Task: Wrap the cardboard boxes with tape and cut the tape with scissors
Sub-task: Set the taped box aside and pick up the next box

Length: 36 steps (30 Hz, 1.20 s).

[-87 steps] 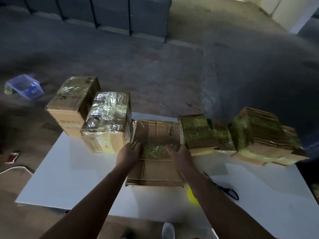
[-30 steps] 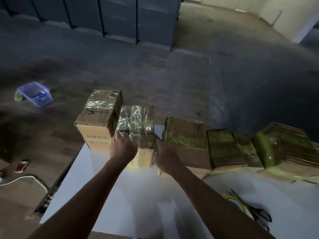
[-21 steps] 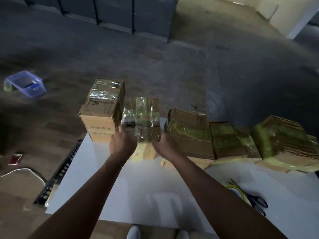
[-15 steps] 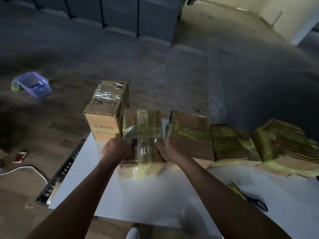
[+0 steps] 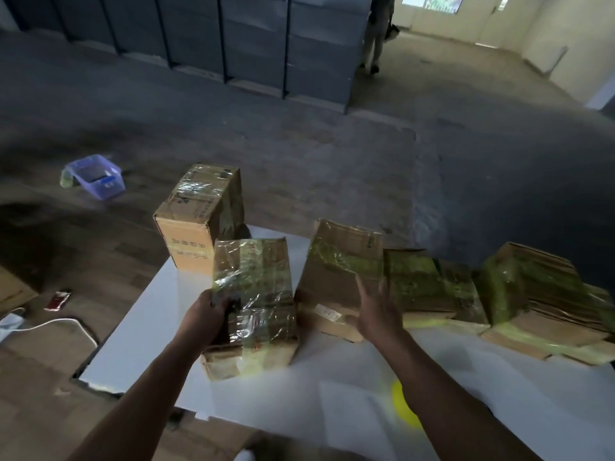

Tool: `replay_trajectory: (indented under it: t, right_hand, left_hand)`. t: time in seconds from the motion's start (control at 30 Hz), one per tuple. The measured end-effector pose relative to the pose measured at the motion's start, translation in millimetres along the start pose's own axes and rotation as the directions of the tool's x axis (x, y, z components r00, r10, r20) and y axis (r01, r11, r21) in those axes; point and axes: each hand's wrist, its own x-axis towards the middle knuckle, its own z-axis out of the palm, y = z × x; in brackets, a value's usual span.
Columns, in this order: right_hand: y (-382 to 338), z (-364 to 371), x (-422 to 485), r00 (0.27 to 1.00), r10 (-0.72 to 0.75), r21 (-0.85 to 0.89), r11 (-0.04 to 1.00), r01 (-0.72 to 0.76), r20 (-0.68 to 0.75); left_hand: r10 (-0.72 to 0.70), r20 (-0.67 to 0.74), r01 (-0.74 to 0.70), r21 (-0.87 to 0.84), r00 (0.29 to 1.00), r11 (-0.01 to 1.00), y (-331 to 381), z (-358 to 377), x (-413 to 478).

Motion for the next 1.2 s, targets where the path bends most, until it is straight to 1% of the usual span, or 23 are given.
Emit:
replay_trajectory:
  t: [0.03,0.07,0.1,0.17,0.27,0.3,0.33,0.37,0.43,0.47,0.5,0.57,0.63,0.73,0.8,0.83,0.9,0.93,1.0,1.1,1.13,1.2]
  right_hand:
    - [3.7,5.8,-2.0,0.999,-0.036,-0.01,0.999,0.036,-0.033]
    - [5.8,12.4,-5.2,0.987,-0.088,-0.044,0.996,0.082,-0.134]
    - [6.2,18.9,-8.3,0.955,-0.141,-0.082,0.989,0.123,-0.263]
    - [6.3,23.7,-17.9,0.898,-0.17,-0.079,0.985,0.151,-0.406]
    - [13.2,32.1,-23.3,0.846,-0.26,-0.086,0.965,0.25,-0.465]
    - [15.3,31.0,-19.6,0.846,-0.271,-0.042,0.958,0.284,-0.458]
    - [17.9,29.2,-15.1,0.868,-0.235,0.058,0.956,0.288,-0.438]
    - [21.0,28.3,-9.6,0.904,-0.18,0.156,0.954,0.257,-0.387]
    - [25.1,22.8,-1.1,0.973,-0.048,0.366,0.921,0.13,-0.225]
    - [26.7,20.2,3.5,0.987,-0.02,0.438,0.895,0.089,-0.16]
    - [27.1,17.3,7.3,0.993,-0.025,0.465,0.882,0.078,-0.119]
    - [25.3,15.0,11.4,0.991,-0.083,0.393,0.912,0.119,-0.108]
    - [20.8,16.2,12.3,0.981,-0.104,0.297,0.943,0.15,-0.166]
    - [15.5,19.1,13.4,0.952,-0.137,0.191,0.962,0.193,-0.272]
    - [15.4,18.2,17.4,0.943,-0.153,0.156,0.966,0.206,-0.296]
    - [15.8,16.3,19.6,0.95,-0.123,0.211,0.959,0.188,-0.286]
    - [15.9,10.7,27.4,0.975,-0.018,0.378,0.92,0.103,-0.22]
    - [15.7,8.4,32.7,0.98,0.016,0.403,0.913,0.066,-0.197]
    - [13.0,4.5,38.7,0.987,0.035,0.338,0.941,0.02,-0.156]
    - [5.7,3.8,31.8,0.994,0.043,0.148,0.989,-0.028,-0.099]
    - [2.0,5.0,26.1,0.994,0.045,0.09,0.995,-0.036,-0.103]
    - [-7.6,9.9,12.8,0.982,-0.019,-0.009,1.0,0.017,-0.188]
  left_hand:
    - [0.022,-0.017,-0.022,0.016,1.0,1.0,-1.9,1.0,-4.1]
    - [0.034,-0.032,-0.033,0.027,0.999,0.999,-3.8,1.8,-8.6]
    - [0.039,-0.039,-0.038,0.031,0.998,0.999,-5.4,2.9,-12.8]
    - [0.034,-0.058,-0.033,0.033,0.998,0.999,-8.8,5.3,-19.6]
    - [0.032,-0.063,-0.03,0.033,0.997,0.999,-13.3,5.4,-24.3]
    - [0.026,-0.057,-0.025,0.023,0.998,0.999,-13.2,4.8,-24.9]
    - [0.02,-0.051,-0.019,0.015,0.999,1.0,-12.2,4.6,-25.0]
    - [0.014,-0.048,-0.014,0.009,0.999,1.0,-11.1,4.9,-25.0]
    - [0.016,-0.054,-0.015,0.004,0.998,1.0,-11.0,6.3,-24.1]
    - [0.017,-0.058,-0.017,0.002,0.998,1.0,-11.2,6.9,-23.5]
    - [0.016,-0.06,-0.016,0.002,0.998,1.0,-11.4,7.4,-23.0]
    - [0.01,-0.06,-0.009,0.012,0.998,1.0,-12.9,7.8,-21.7]
    - [0.004,-0.065,-0.003,0.017,0.998,1.0,-15.4,6.9,-19.9]
    - [-0.005,-0.076,0.006,0.017,0.997,1.0,-19.3,3.6,-18.7]
    - [0.004,-0.061,-0.002,0.025,0.998,1.0,-20.8,2.5,-19.1]
    - [0.01,-0.049,-0.008,0.029,0.999,1.0,-20.5,2.7,-19.6]
    - [0.023,-0.026,-0.022,0.037,0.999,0.999,-18.4,4.2,-21.1]
    - [0.028,-0.014,-0.027,0.041,1.0,0.999,-17.5,5.7,-22.3]
    - [0.034,0.007,-0.034,0.058,0.999,0.998,-16.6,8.3,-26.0]
    - [0.039,0.011,-0.04,0.061,0.999,0.997,-16.5,10.0,-31.5]
    - [0.041,0.01,-0.042,0.056,0.999,0.998,-16.0,10.1,-33.2]
    - [0.036,0.012,-0.037,0.057,0.999,0.998,-15.2,11.3,-36.3]
